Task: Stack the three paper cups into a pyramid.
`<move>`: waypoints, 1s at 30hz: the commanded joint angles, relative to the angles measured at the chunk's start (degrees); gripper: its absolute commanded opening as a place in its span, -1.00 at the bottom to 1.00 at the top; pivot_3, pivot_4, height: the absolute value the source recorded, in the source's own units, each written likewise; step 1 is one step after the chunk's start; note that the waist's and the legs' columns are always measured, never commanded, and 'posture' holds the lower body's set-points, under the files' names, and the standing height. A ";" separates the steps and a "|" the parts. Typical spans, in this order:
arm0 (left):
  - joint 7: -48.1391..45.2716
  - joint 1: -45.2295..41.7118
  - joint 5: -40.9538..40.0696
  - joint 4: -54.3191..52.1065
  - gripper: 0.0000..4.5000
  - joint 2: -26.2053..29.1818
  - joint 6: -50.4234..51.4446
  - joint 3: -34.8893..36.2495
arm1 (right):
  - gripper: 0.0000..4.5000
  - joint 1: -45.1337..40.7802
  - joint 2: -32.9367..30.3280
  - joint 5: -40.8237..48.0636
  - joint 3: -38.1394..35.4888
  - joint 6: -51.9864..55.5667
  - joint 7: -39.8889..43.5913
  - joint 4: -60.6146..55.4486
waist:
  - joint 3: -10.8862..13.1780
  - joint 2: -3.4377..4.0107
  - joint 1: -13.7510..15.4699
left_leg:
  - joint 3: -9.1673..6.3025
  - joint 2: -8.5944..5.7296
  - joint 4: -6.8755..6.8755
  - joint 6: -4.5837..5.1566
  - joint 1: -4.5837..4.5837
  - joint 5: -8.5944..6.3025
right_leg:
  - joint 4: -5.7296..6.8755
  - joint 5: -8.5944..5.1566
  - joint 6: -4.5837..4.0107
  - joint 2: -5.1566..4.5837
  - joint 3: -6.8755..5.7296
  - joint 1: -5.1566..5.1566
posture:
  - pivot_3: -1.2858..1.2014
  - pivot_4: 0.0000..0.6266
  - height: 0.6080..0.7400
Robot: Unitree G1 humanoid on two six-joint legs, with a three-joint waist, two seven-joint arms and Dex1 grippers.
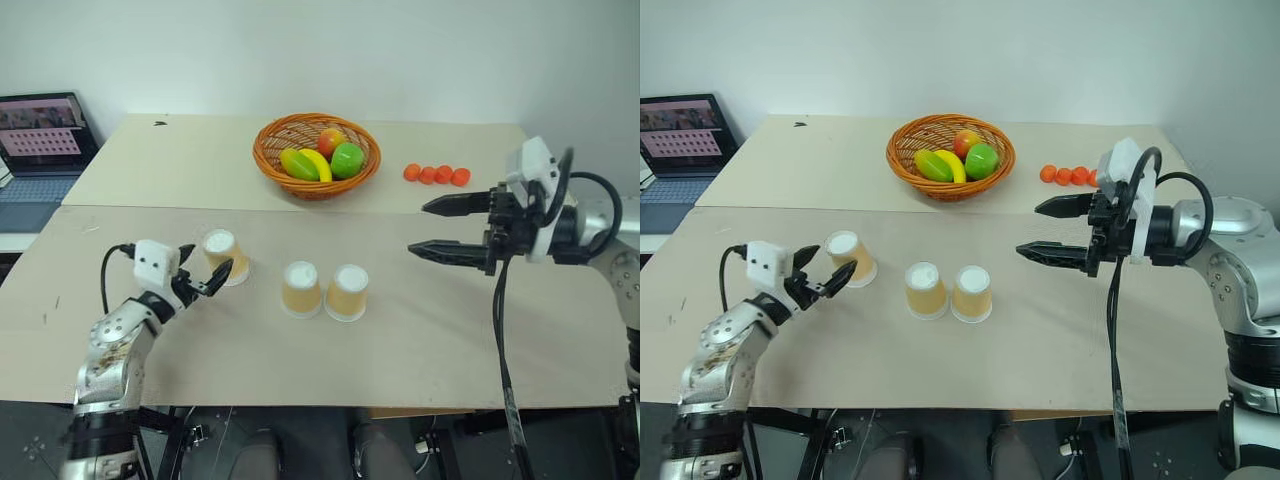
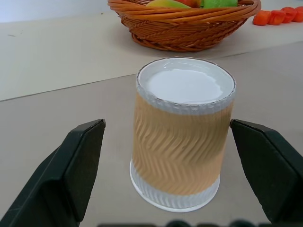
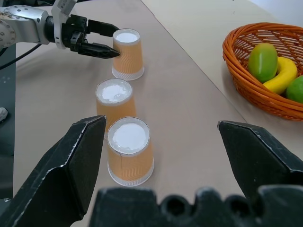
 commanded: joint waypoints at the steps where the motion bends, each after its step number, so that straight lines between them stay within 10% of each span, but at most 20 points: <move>1: 0.22 -2.75 0.44 1.39 1.00 -0.76 -3.11 -0.82 | 0.96 -0.69 -1.60 1.53 -2.83 1.26 -1.10 -1.99 | 0.00 0.00 0.07 | 0.00 0.00 0.00 0.00 -0.01 0.00 | 0.00 0.00 0.00 0.00 0.00 -0.01 | 0.03 -0.52 0.91; 9: 0.39 -5.88 1.87 3.81 1.00 -0.89 -6.39 -2.77 | 0.96 -0.50 -1.81 1.98 -3.37 2.74 -2.90 -3.49 | 0.00 0.00 0.09 | -0.01 0.00 0.00 0.00 -0.02 0.00 | 0.00 0.00 0.00 0.01 0.00 -0.01 | 0.03 -0.52 0.91; 14: 0.58 -5.77 2.09 3.46 0.30 -0.52 -6.33 -2.74 | 1.00 0.08 -2.22 2.64 -3.70 3.01 -3.70 -4.26 | 0.00 0.00 0.09 | -0.01 0.00 -0.01 0.00 -0.03 0.00 | -0.01 0.00 0.01 0.00 0.00 -0.02 | 0.03 -0.52 0.91; 30: -5.66 -24.80 -3.88 -1.97 0.30 2.66 7.44 -7.22 | 1.00 4.65 -3.60 4.26 -7.61 3.59 -4.96 -6.43 | 0.07 -0.11 0.65 | -0.16 -0.01 0.10 0.00 -0.19 0.01 | -0.02 0.01 0.06 0.01 -0.14 -0.04 | 0.03 -0.52 0.91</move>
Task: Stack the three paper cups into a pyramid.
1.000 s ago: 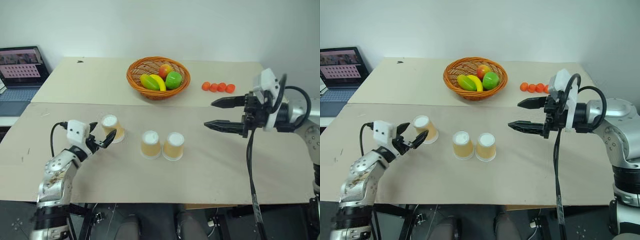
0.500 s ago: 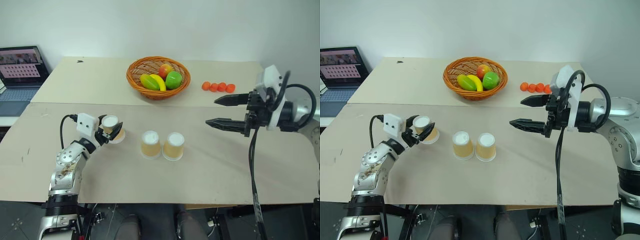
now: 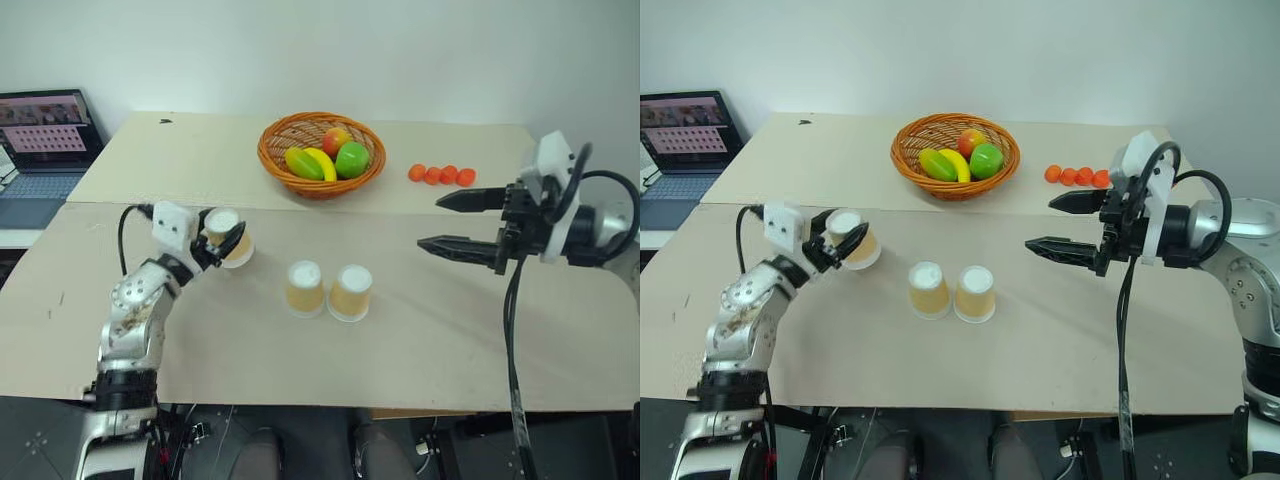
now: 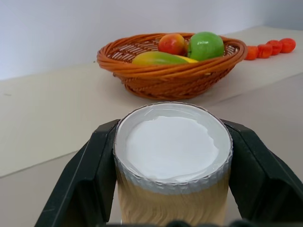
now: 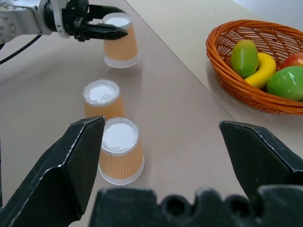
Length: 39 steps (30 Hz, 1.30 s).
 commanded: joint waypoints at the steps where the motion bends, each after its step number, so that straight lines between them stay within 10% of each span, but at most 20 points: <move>1: -10.54 -10.63 -5.15 -5.45 0.30 4.23 8.18 -5.32 | 1.00 3.41 -2.26 2.59 -5.99 1.35 -0.32 -4.06 | 0.00 0.00 -0.07 | 0.00 -0.02 0.00 0.00 -0.02 0.00 | -0.01 0.00 0.01 -0.01 0.02 0.00 | 0.03 -0.52 0.91; 20: -36.80 -28.17 -13.99 -0.62 0.30 4.47 19.65 -15.68 | 1.00 24.36 -3.32 17.05 -22.73 8.78 -8.23 -20.66 | -0.01 0.08 -0.74 | -0.05 -0.11 0.02 0.10 0.01 -0.09 | -0.01 -0.34 0.54 -0.03 0.07 0.06 | 0.03 -0.52 0.91; 39: -33.22 -22.07 -7.70 0.14 0.30 1.31 12.40 -18.32 | 1.00 21.32 -6.39 17.66 -18.66 6.01 -10.30 -16.71 | 0.00 0.08 -0.36 | -0.01 -0.11 0.02 0.11 0.01 -0.09 | -0.03 -0.32 0.51 -0.03 0.13 0.05 | 0.03 -0.52 0.91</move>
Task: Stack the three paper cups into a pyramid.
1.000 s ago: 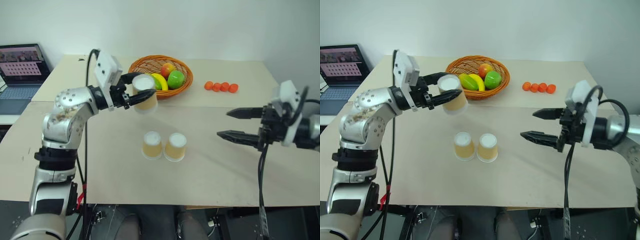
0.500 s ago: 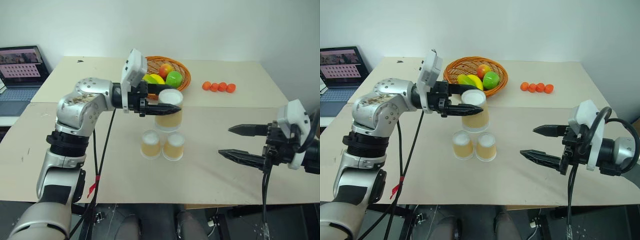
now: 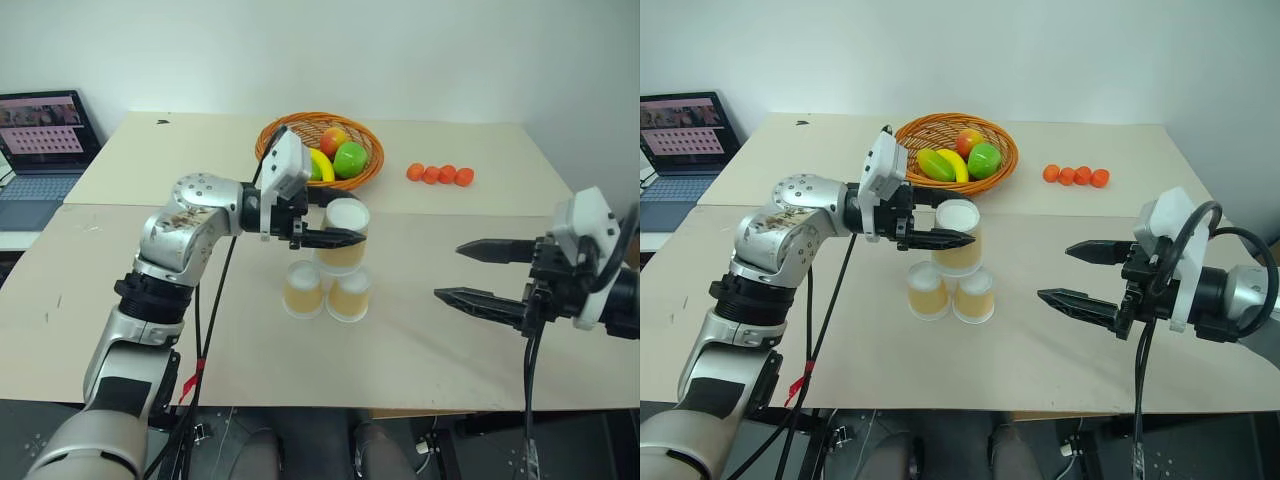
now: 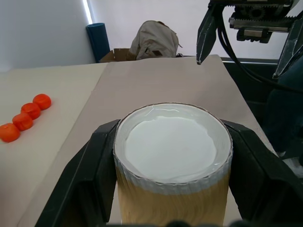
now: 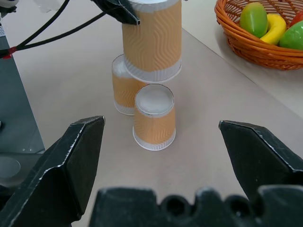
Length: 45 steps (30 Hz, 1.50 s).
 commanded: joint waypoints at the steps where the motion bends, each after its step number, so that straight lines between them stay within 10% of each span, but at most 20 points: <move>1: 1.18 0.22 0.41 -0.86 0.30 -0.85 -1.20 1.13 | 1.00 -0.88 -1.32 -1.11 -0.60 -2.54 1.06 0.49 | 0.00 0.00 0.08 | 0.00 0.00 0.00 0.00 -0.01 0.00 | 0.00 0.00 0.00 0.00 0.00 -0.01 | 0.03 -0.52 0.91; 38: 1.63 2.67 -0.30 -4.65 0.30 0.36 2.34 1.72 | 1.00 -2.33 -0.74 -7.38 2.56 -6.05 2.29 3.48 | 0.00 0.00 0.14 | 0.00 0.00 0.03 0.00 0.00 0.00 | 0.04 0.06 -0.09 0.00 -0.01 -0.01 | 0.03 -0.52 0.91; 45: 2.03 2.56 -0.75 -4.63 0.98 0.03 3.00 1.92 | 1.00 -3.04 -0.77 -8.20 3.07 -6.25 2.58 4.02 | 0.00 0.00 0.04 | 0.00 0.00 0.02 0.00 0.01 0.00 | 0.05 0.06 -0.09 0.01 -0.01 -0.01 | 0.03 -0.52 0.91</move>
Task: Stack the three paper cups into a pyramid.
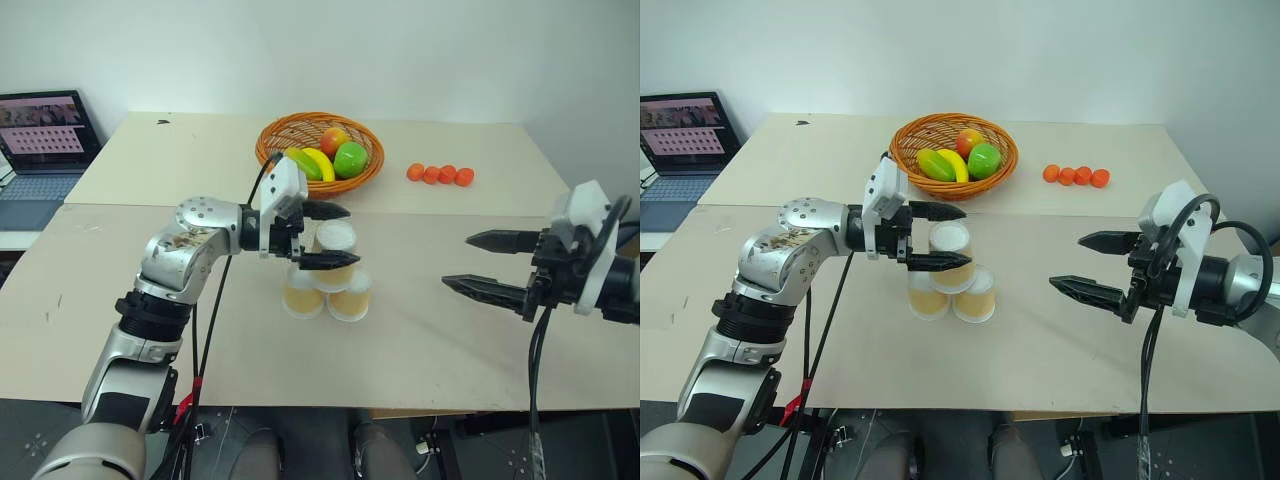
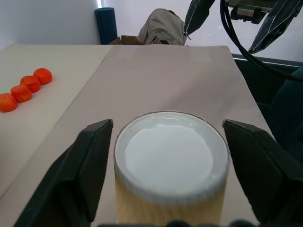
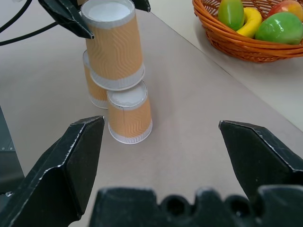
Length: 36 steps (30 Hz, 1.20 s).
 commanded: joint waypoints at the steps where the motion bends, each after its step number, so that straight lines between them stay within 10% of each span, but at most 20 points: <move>1: 0.23 -1.44 -1.28 -1.75 0.98 -0.21 0.39 1.63 | 1.00 -1.61 -0.63 -0.62 -0.07 -2.01 0.16 -0.05 | 0.00 0.00 0.00 | 0.00 0.00 0.00 0.00 0.00 0.00 | 0.00 0.00 0.00 0.00 0.00 0.00 | 0.03 -0.52 0.91; 11: 2.08 -5.35 -3.16 -0.79 0.98 -0.88 1.11 3.93 | 1.00 -2.80 -0.66 -1.70 0.92 -2.40 0.67 1.16 | 0.00 0.00 0.08 | 0.00 0.00 0.01 0.00 -0.01 0.00 | 0.00 0.01 -0.02 0.00 0.00 0.00 | 0.03 -0.52 0.91; 22: 23.45 -18.72 -7.97 10.94 0.98 -0.24 7.20 23.62 | 1.00 -5.44 -0.21 -3.93 2.72 -3.69 0.96 5.28 | -0.01 0.02 -0.81 | 0.01 -0.01 0.00 0.00 0.11 0.00 | 0.06 0.01 -0.01 0.00 0.03 0.04 | 0.03 -0.52 0.91; 36: 35.50 26.12 1.12 -12.53 0.98 3.76 0.60 26.60 | 1.00 -1.99 13.67 -16.83 5.81 -16.14 -8.23 14.84 | -0.02 0.01 -0.92 | 0.04 0.01 -0.04 -0.04 -0.09 0.00 | 0.06 0.21 -0.32 -0.07 0.03 -0.13 | 0.03 -0.52 0.91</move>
